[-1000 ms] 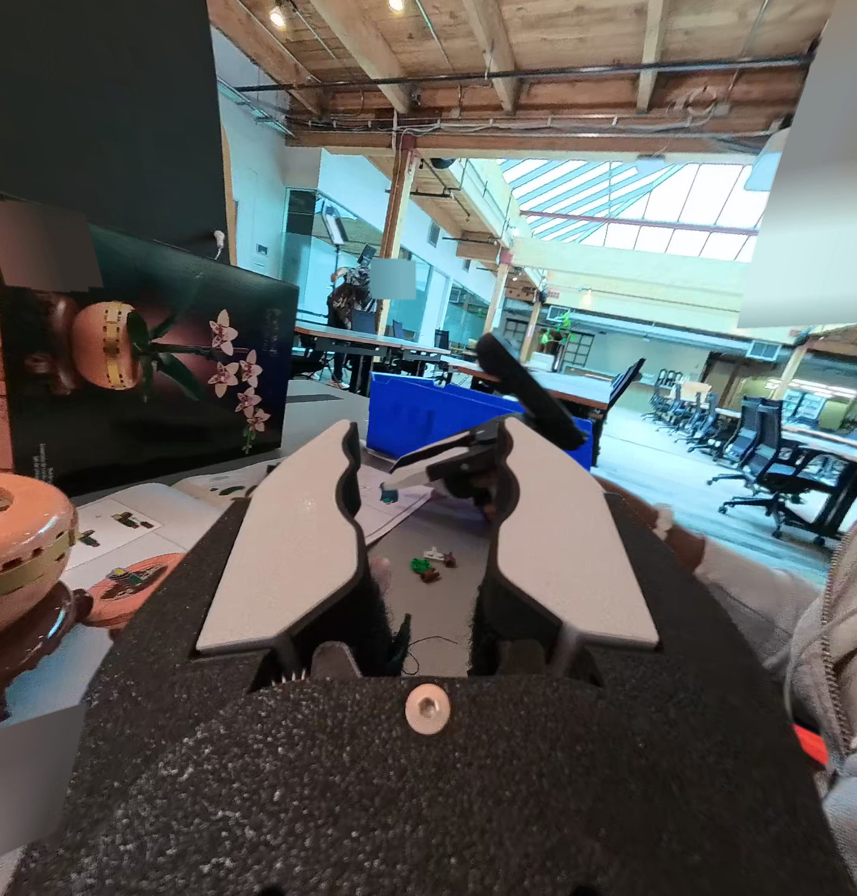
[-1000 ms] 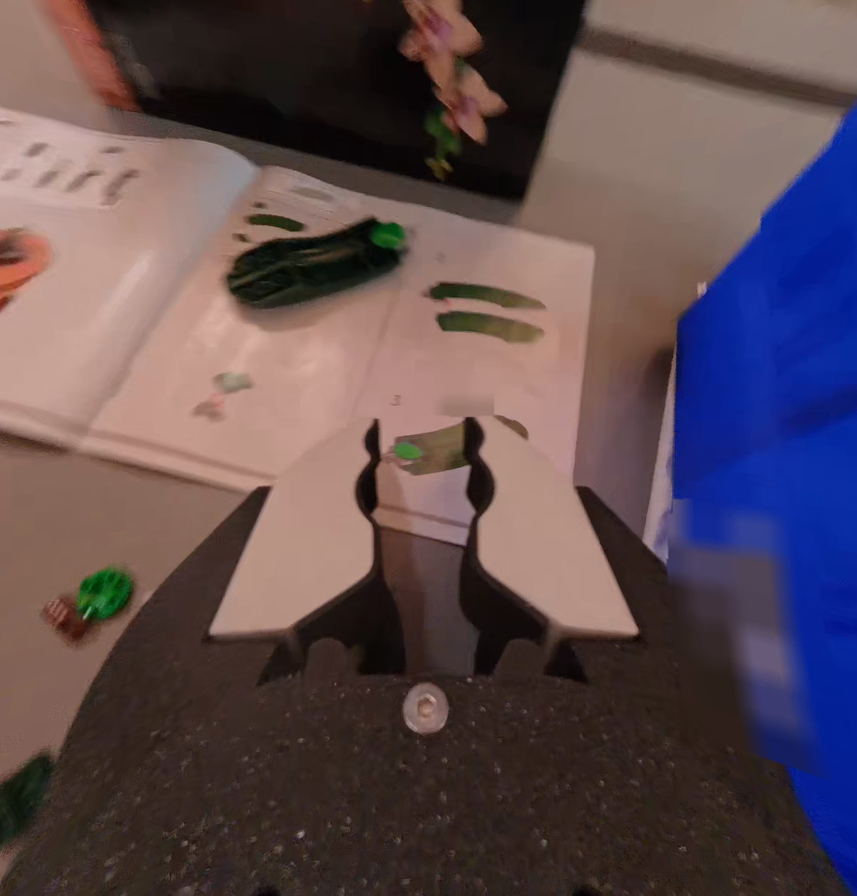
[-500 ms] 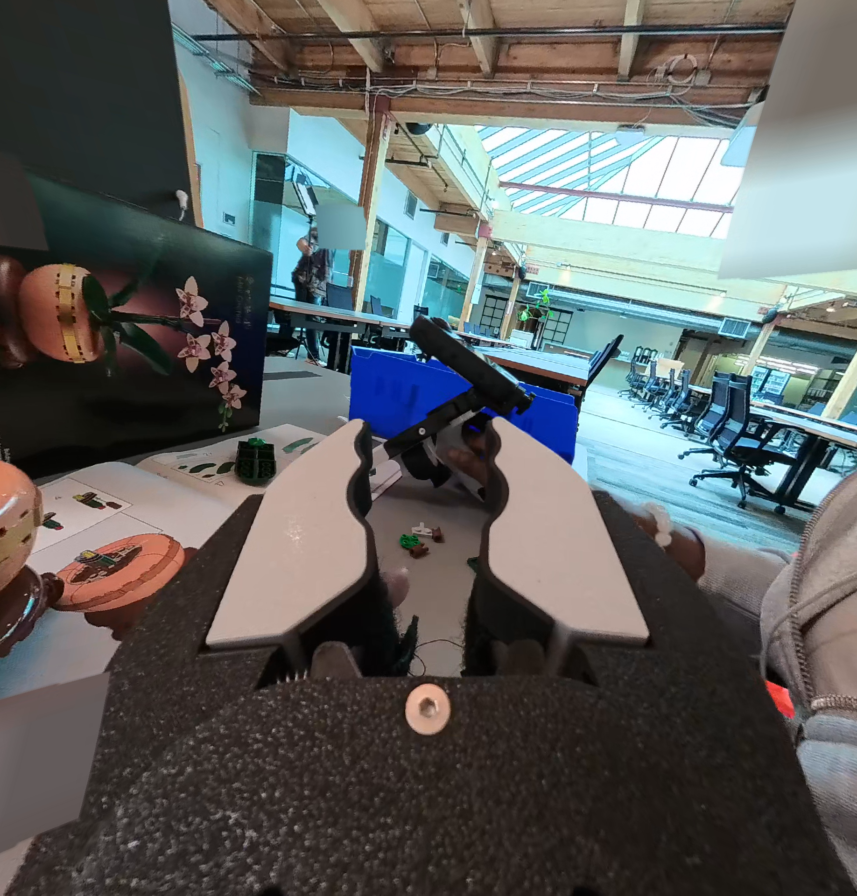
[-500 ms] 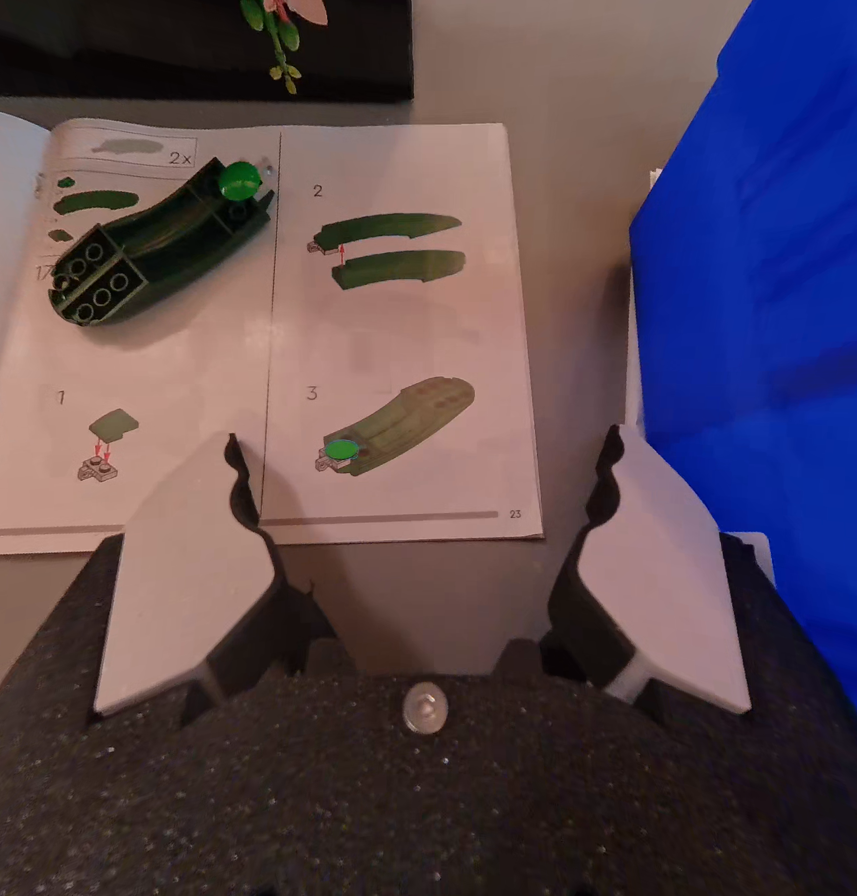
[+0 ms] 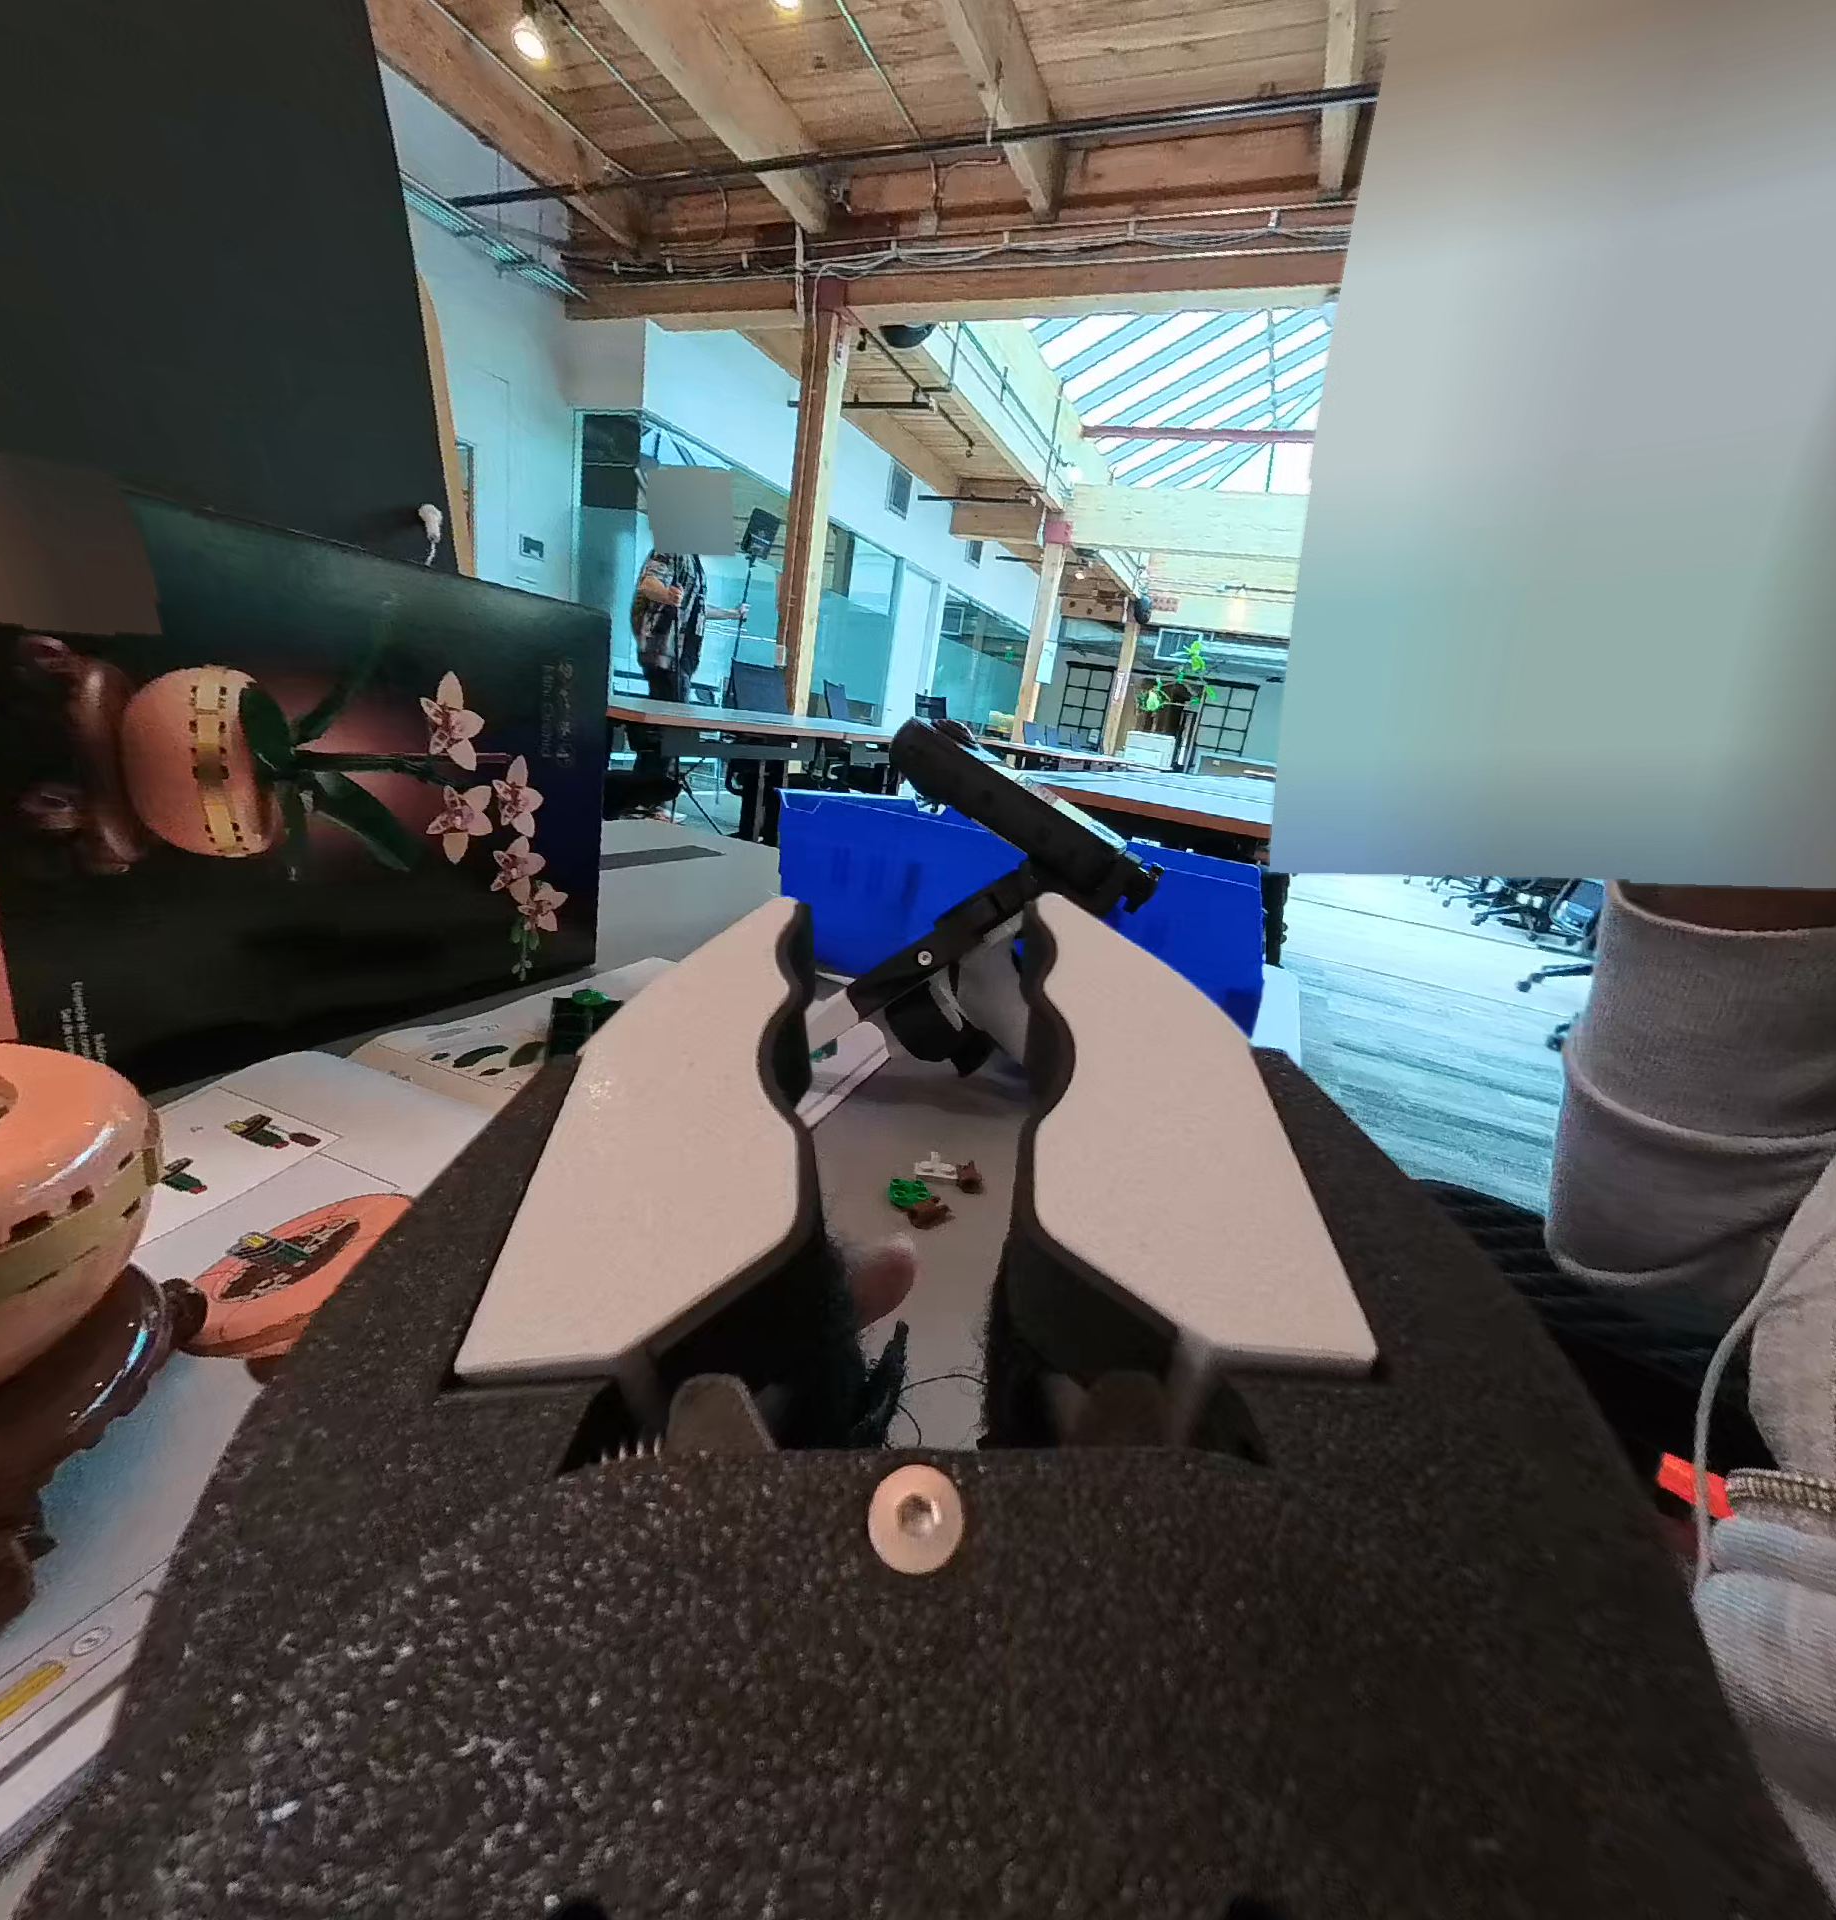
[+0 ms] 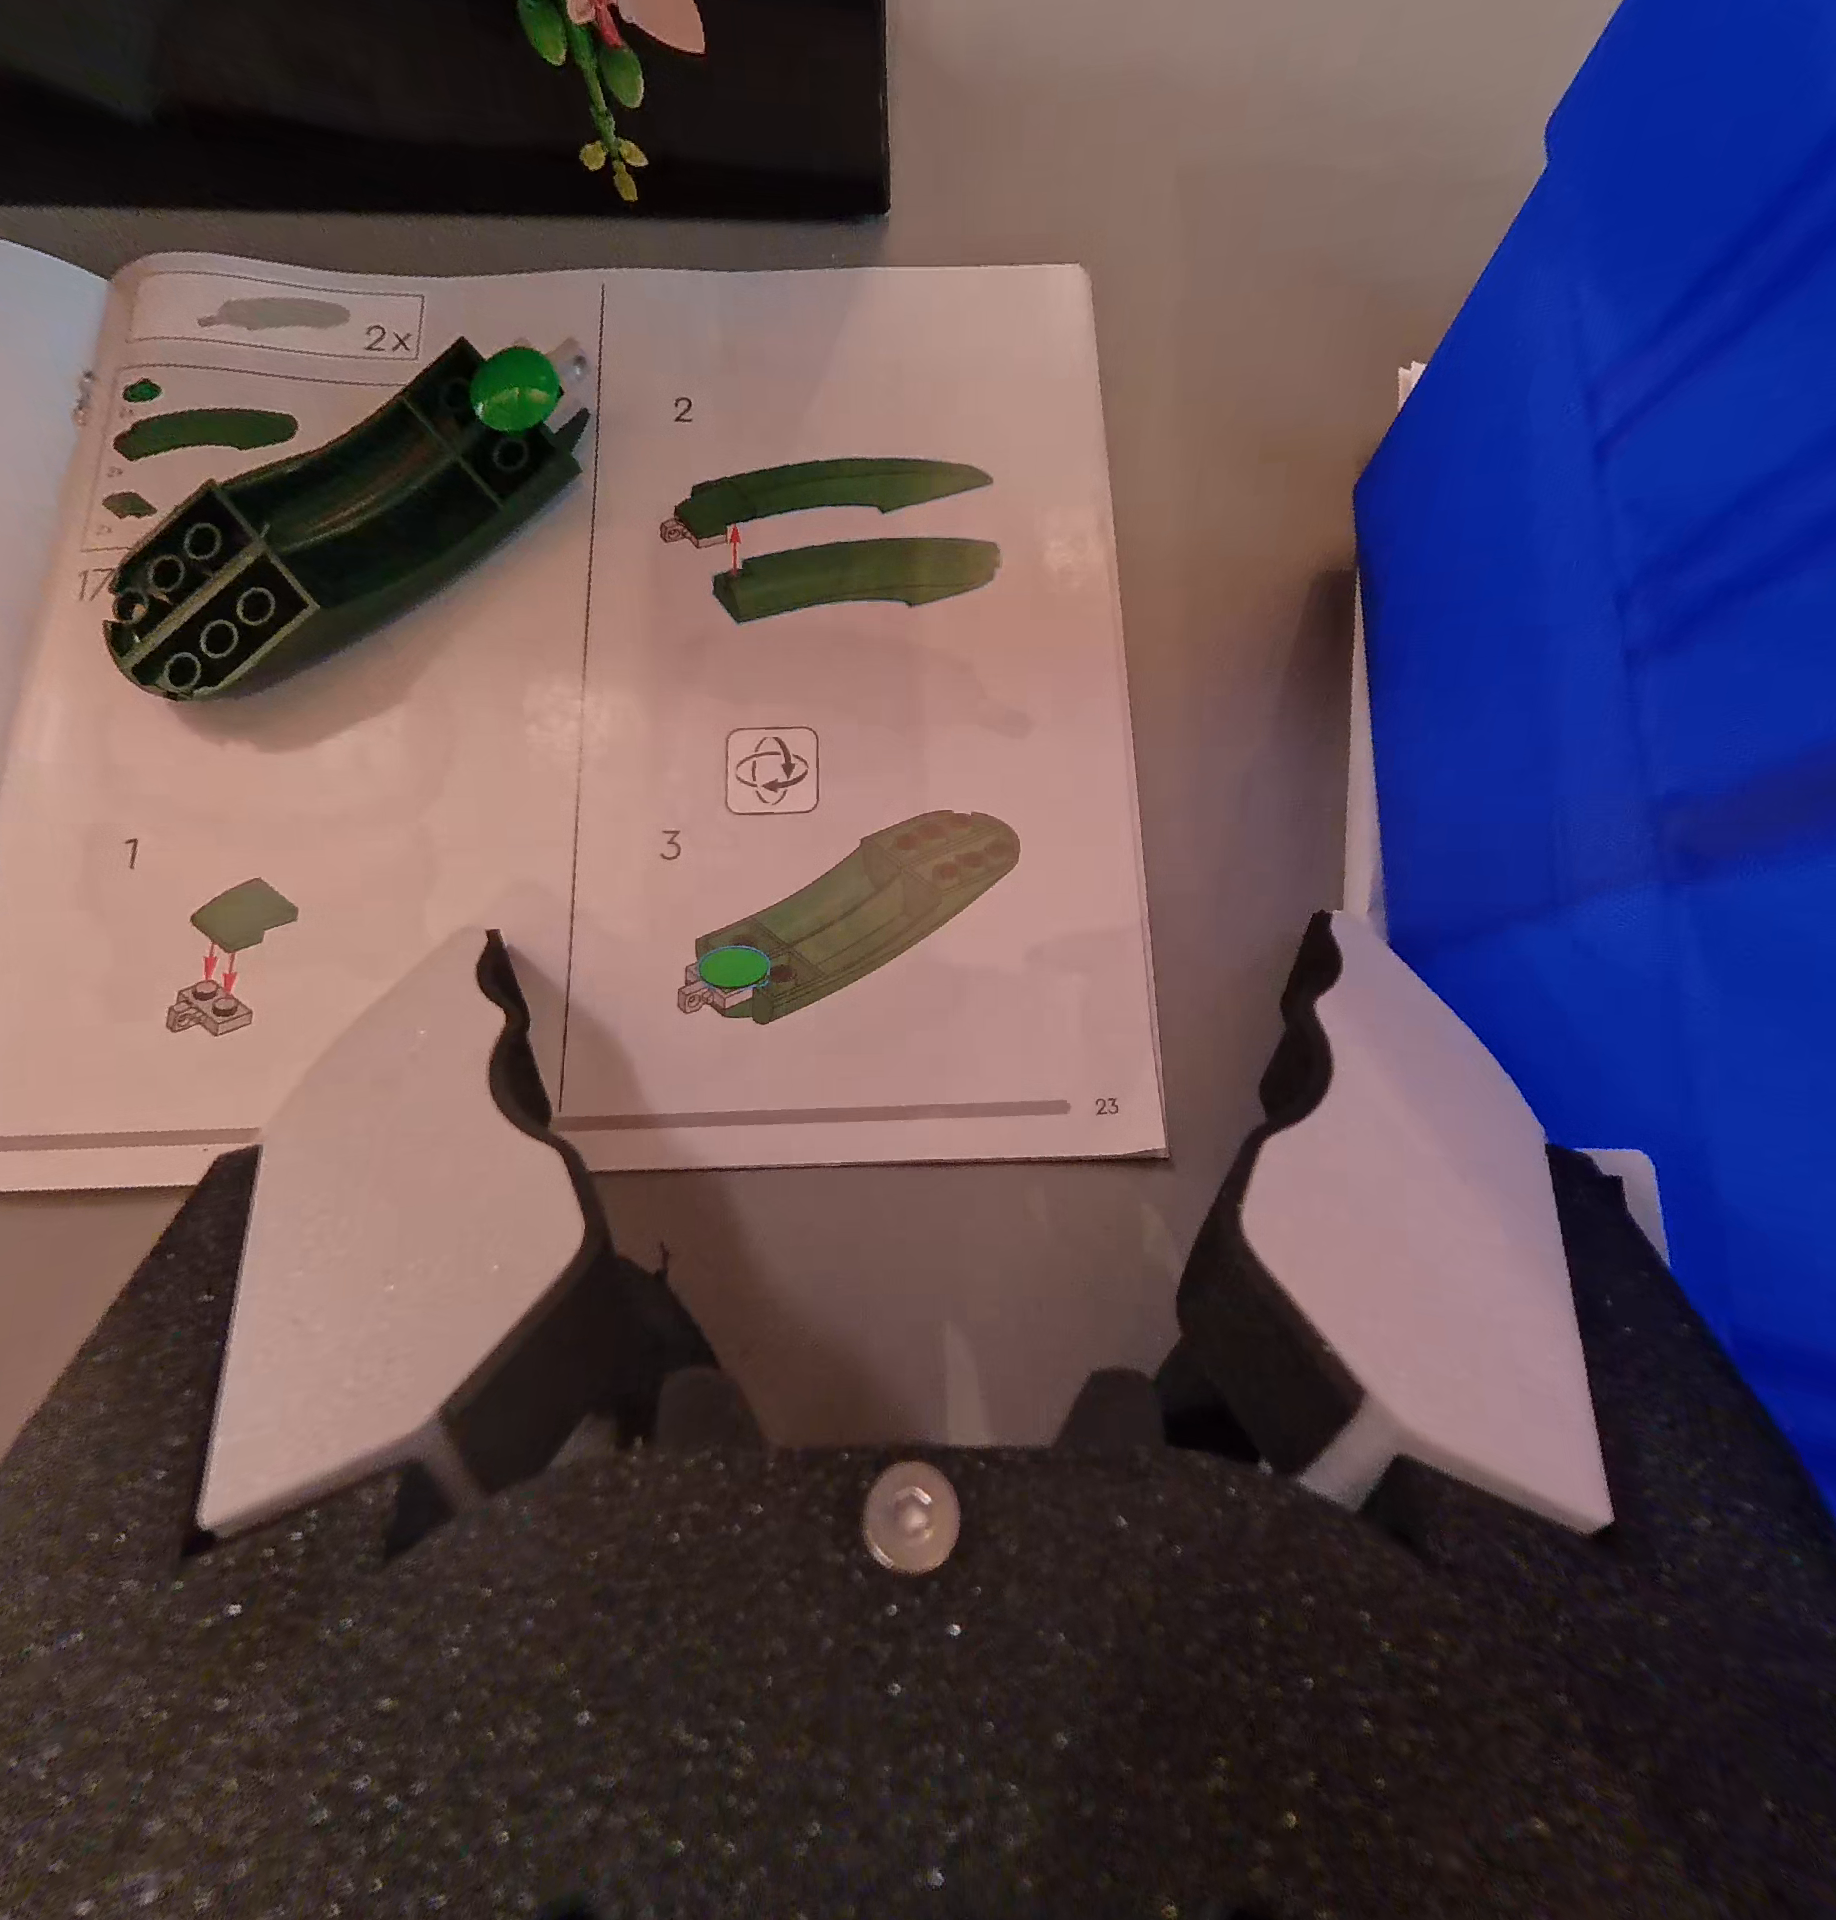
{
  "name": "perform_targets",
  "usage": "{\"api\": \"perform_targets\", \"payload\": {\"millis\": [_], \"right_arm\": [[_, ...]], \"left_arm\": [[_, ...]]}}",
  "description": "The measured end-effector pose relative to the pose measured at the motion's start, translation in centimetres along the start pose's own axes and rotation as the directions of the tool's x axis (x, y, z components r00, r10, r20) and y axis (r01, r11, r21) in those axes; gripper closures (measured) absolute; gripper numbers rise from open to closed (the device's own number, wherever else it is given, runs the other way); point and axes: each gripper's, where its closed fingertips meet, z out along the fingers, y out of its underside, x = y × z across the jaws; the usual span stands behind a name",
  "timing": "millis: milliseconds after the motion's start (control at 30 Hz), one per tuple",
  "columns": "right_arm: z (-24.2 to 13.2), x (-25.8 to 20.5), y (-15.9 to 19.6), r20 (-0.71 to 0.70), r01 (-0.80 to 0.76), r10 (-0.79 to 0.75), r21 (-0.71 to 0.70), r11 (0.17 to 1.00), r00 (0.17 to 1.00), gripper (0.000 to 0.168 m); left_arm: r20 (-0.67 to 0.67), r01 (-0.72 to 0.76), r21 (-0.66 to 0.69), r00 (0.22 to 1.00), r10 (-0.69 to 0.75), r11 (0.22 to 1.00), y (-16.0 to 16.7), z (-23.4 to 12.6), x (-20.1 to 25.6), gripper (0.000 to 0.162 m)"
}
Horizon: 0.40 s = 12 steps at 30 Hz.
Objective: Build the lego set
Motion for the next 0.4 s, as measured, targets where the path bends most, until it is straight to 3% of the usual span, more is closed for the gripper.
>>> {"api": "perform_targets", "payload": {"millis": [400], "right_arm": [[0.0, 0.0, 0.0, 0.0, 0.0, 0.0, 0.0, 1.0, 1.0, 0.034]], "left_arm": [[0.004, 0.036, 0.016, 0.999, -0.036, 0.999, -0.04, -0.4, -0.67, 0.125]]}}
